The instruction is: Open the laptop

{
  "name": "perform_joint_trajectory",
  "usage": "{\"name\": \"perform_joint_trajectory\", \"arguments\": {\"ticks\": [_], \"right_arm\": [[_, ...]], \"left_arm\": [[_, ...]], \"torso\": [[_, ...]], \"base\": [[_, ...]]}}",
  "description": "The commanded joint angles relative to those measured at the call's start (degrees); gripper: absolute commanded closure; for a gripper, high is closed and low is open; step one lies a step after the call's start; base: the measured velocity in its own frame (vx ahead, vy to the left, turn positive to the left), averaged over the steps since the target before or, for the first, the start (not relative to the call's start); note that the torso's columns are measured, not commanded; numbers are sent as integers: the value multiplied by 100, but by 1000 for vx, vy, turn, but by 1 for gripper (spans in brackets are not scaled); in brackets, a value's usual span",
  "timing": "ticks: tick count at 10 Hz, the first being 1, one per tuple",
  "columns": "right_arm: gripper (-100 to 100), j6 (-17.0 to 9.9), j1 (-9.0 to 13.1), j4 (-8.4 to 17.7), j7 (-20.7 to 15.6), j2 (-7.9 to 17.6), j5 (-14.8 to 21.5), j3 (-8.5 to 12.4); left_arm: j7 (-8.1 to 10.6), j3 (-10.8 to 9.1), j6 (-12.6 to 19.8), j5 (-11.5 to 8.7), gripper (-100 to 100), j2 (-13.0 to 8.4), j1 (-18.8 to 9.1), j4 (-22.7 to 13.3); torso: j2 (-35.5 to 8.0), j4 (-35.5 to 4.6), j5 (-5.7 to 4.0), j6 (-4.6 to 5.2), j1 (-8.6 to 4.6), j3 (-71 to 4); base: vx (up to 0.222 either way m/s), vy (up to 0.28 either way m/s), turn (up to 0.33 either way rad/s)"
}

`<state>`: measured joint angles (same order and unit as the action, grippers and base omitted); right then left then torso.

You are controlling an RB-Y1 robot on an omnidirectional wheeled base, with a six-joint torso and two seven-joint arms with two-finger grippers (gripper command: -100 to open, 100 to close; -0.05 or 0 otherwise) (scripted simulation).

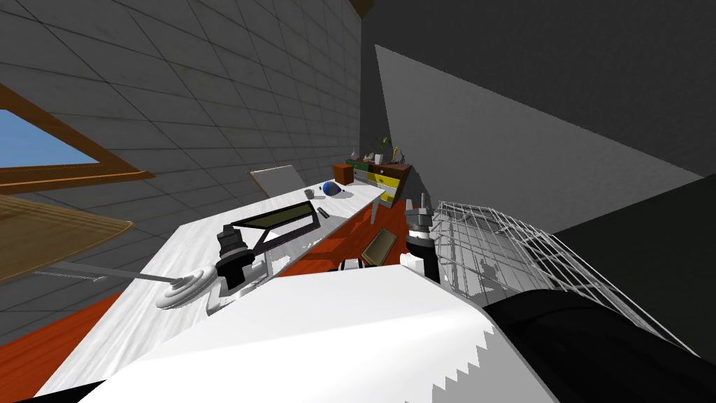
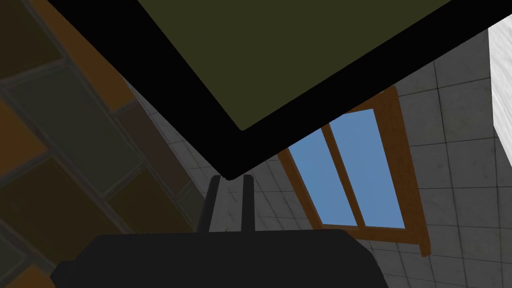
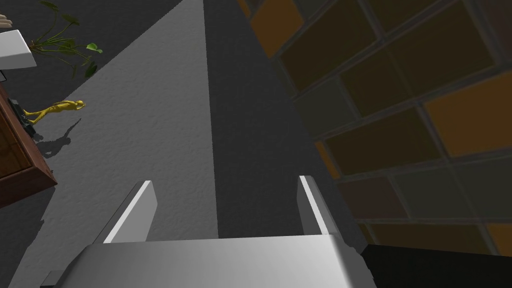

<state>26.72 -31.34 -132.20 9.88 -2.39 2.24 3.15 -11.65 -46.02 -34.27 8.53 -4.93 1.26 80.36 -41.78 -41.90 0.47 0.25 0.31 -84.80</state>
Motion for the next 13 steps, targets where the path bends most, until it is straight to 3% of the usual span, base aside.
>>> {"name": "perform_joint_trajectory", "arguments": {"ticks": [1, 2, 4, 5, 6, 7, 8, 11, 12, 13], "right_arm": [[0, 0, 0, 0, 0, 0, 0, 0], [0, 0, 0, 0, 0, 0, 0, 0], [0, 0, -1, 0, 0, 0, 0, 1], [0, 0, -1, 0, 0, 0, 0, 0], [0, 0, 0, 0, 0, 0, 0, 0], [0, 0, 0, 0, 0, 0, 0, 0], [0, 0, 0, 0, 0, 0, 0, 0], [0, 0, 0, 0, 0, 0, 0, 0], [0, 0, 0, 0, 0, 0, 0, 0], [0, 0, -1, 0, 0, 0, 0, 0]], "left_arm": [[6, -20, -431, -35, 100, 18, 61, -212], [9, -90, -600, -116, 100, 106, 233, -388], [9, -90, -983, -116, 100, 106, 233, -388], [12, -160, -1231, -196, 100, 195, 406, -563], [12, -160, -1405, -196, 100, 195, 406, -563], [12, -160, -1534, -196, 100, 195, 406, -563], [15, -231, -1705, -276, 100, 283, 578, -739], [15, -231, -2086, -276, 100, 283, 578, -739], [57, -281, -1703, -296, -100, 35, 527, -494], [57, -281, -1703, -296, -100, 35, 527, -494]], "torso": [[7, -7, -9, 2, 11, -8], [0, -15, -24, 3, -6, -7], [19, -3, -6, 11, 11, -15], [3, -14, -23, 6, -12, -8], [0, -12, -17, 2, -4, -2], [4, -9, 7, 5, 7, 12], [4, -12, 16, 5, 15, 18], [28, 6, 83, 17, 63, 31], [41, 4, 83, 24, 75, 28], [11, -9, 34, -8, 69, 20]], "base": [[13, 12, -36], [39, 36, -104], [24, 14, -37], [29, 20, -57], [34, 21, -57], [20, -6, 12], [61, 31, -98], [26, 13, -26], [-23, -29, 86], [-21, -25, 74]]}}
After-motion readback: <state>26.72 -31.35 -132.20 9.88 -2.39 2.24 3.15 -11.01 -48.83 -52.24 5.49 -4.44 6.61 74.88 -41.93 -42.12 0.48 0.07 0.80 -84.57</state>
